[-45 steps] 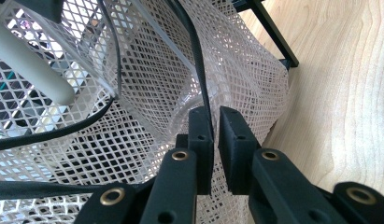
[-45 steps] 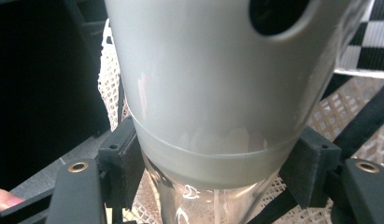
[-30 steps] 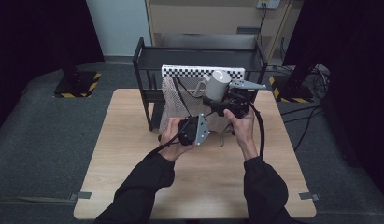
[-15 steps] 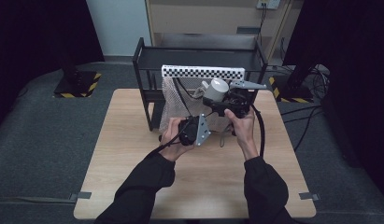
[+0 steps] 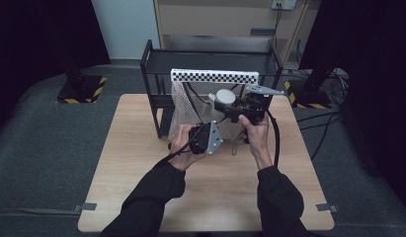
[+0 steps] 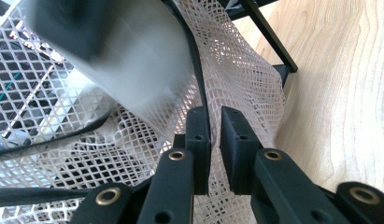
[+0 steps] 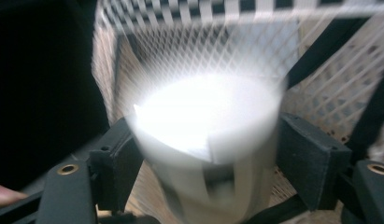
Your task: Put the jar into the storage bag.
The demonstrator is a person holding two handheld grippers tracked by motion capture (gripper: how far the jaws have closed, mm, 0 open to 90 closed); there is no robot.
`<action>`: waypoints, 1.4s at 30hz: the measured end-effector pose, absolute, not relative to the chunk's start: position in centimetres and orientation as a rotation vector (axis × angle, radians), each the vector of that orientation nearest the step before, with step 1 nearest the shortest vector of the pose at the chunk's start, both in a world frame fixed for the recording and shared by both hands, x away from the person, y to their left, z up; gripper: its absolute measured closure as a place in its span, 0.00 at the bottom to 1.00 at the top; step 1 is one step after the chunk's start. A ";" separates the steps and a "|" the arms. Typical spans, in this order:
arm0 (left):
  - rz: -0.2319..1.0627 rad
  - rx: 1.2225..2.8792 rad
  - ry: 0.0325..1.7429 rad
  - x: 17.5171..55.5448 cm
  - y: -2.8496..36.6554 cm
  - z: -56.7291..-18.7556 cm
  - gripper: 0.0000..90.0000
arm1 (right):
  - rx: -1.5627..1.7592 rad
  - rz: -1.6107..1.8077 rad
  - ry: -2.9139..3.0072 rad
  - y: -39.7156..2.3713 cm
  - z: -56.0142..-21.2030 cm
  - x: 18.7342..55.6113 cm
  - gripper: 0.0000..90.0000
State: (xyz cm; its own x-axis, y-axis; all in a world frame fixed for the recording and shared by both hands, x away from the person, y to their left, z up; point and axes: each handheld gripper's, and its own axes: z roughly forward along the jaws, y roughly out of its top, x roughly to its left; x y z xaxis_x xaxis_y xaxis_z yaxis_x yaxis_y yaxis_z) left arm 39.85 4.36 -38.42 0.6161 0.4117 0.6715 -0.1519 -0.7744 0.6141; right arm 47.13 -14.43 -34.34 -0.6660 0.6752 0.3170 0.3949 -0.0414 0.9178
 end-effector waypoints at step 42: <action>1.090 2.095 0.258 39.5 5.3 -38.1 0.65 | 1.193 1.736 1.897 -16.8 -33.3 45.6 0.23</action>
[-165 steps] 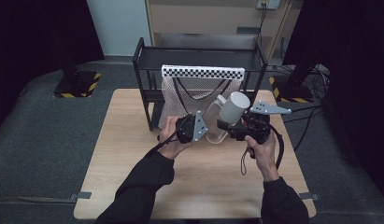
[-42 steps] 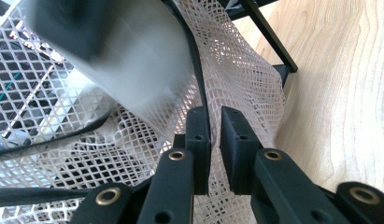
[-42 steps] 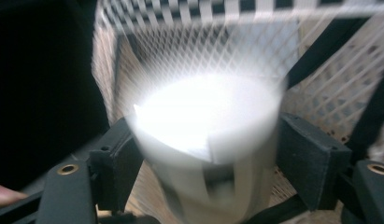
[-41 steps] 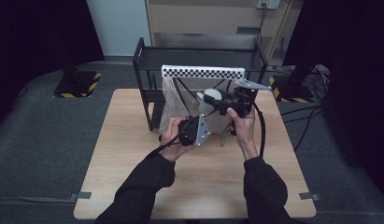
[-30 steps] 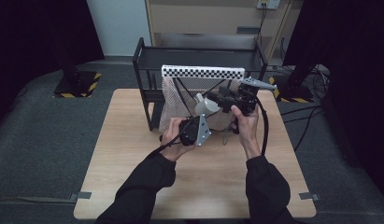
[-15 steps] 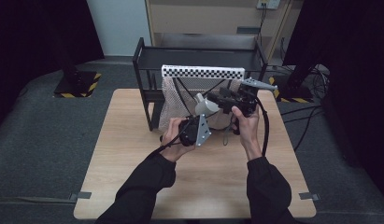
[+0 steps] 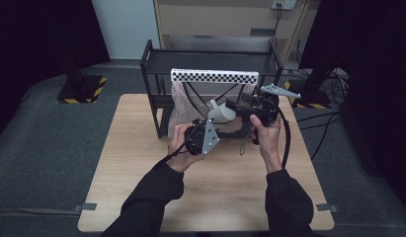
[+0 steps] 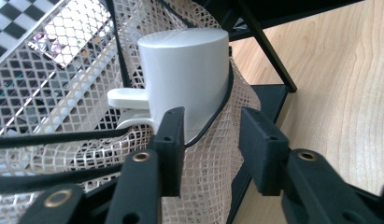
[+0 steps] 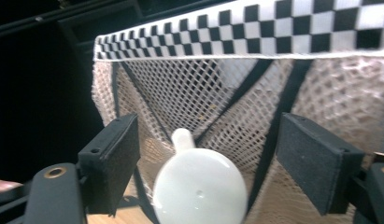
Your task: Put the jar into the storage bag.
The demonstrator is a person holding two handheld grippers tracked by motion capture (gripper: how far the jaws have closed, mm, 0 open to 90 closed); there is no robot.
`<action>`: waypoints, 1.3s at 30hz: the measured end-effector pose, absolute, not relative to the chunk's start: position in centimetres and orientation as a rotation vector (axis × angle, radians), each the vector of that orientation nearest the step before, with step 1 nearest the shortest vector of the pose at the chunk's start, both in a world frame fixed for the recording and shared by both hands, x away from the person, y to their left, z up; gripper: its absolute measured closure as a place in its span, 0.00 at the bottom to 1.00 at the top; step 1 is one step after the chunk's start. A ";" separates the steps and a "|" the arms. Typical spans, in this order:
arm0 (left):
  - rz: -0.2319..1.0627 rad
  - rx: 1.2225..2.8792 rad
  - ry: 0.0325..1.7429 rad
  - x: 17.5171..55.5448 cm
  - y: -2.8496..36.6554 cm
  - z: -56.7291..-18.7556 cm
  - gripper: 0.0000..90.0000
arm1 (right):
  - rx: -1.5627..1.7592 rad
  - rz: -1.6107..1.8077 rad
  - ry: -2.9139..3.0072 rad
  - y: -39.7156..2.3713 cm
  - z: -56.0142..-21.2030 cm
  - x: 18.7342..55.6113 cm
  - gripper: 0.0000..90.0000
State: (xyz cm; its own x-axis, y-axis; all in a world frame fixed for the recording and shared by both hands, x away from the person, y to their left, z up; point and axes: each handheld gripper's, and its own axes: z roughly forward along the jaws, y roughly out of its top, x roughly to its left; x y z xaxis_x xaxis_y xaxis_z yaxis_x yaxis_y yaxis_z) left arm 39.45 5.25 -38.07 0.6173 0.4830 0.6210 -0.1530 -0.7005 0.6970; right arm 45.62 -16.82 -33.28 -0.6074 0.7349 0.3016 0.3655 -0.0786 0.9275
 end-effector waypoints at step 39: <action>0.638 1.779 1.026 37.8 13.9 -43.0 0.16 | 1.214 1.321 1.962 -18.6 -39.0 39.8 0.03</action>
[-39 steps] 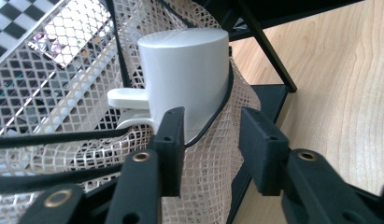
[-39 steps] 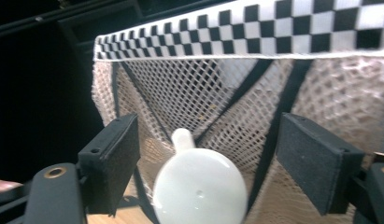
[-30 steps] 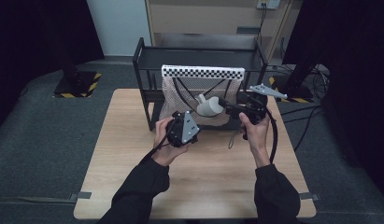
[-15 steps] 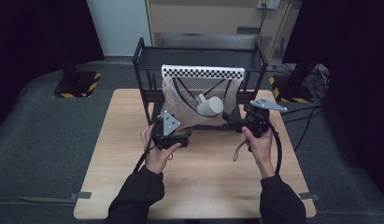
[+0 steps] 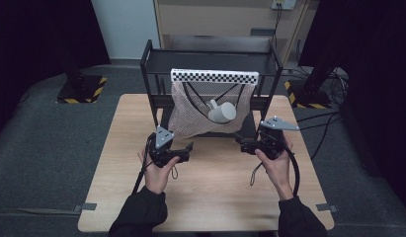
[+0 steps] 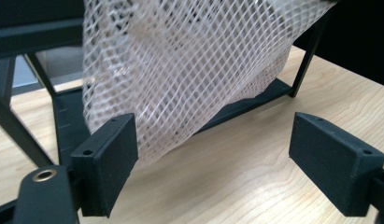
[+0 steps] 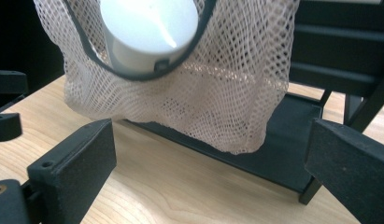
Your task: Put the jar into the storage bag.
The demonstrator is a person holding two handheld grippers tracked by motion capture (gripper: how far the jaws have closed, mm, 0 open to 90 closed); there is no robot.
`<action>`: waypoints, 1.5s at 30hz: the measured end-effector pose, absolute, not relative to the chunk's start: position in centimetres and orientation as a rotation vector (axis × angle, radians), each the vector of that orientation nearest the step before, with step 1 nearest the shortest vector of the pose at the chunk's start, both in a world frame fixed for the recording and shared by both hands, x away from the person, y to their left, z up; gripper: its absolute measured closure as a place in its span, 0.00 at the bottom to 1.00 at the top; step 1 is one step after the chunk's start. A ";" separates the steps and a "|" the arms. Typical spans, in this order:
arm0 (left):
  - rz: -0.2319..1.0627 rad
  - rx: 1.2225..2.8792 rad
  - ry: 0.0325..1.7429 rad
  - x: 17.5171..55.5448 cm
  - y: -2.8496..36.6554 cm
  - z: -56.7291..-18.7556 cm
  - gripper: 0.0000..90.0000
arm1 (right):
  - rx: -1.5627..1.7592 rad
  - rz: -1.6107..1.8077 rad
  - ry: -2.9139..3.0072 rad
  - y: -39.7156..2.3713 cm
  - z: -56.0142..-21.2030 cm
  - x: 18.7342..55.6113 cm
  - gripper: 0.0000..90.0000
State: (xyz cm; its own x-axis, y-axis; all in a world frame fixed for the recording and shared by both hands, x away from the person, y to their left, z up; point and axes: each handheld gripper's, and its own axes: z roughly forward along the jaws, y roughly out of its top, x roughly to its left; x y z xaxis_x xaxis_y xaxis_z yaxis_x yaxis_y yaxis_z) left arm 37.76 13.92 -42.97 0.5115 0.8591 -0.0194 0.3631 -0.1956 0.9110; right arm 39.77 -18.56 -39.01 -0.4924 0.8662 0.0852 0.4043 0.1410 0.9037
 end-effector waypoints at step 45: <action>0.566 1.992 1.131 34.4 14.8 -50.3 0.13 | 1.378 1.120 2.145 -20.2 -49.8 36.0 0.03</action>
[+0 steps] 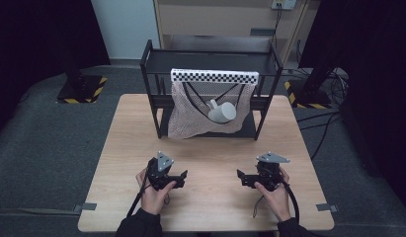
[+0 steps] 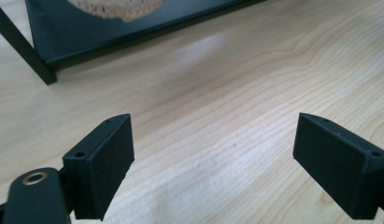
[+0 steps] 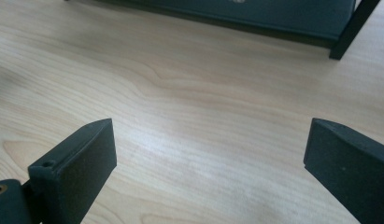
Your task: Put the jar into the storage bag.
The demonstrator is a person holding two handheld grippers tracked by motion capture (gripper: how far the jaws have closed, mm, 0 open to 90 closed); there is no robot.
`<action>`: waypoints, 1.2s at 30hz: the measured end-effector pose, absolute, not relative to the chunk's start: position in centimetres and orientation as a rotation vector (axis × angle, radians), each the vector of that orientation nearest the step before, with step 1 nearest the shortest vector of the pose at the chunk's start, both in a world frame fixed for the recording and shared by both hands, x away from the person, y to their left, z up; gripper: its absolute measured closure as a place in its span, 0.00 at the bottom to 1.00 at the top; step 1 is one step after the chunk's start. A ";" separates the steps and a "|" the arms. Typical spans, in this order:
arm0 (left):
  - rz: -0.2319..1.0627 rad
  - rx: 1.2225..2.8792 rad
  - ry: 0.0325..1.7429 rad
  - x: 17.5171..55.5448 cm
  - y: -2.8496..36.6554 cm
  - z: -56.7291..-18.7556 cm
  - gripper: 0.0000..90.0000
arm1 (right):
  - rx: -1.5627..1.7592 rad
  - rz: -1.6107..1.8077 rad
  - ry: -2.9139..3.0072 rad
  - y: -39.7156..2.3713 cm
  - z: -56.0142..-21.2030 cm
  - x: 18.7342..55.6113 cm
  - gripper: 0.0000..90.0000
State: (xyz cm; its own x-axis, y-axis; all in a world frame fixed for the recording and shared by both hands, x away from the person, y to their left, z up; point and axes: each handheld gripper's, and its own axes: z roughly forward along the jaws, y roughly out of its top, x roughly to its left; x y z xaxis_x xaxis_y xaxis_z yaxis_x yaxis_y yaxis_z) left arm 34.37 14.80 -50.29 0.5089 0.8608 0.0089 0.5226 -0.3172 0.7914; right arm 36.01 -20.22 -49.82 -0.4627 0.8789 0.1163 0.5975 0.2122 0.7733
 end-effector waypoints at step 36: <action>0.622 1.989 1.237 33.0 19.0 -53.0 0.11 | 1.449 0.962 2.096 -25.5 -52.6 34.5 0.03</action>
State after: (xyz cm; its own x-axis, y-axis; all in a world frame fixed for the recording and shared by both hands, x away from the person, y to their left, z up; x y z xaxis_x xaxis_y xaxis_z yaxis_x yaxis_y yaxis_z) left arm 33.02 19.05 -52.95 0.4277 0.9033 0.0334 0.5653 -0.2962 0.7699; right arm 34.51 -25.45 -52.63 -0.3723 0.9269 0.0473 0.6403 0.2196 0.7361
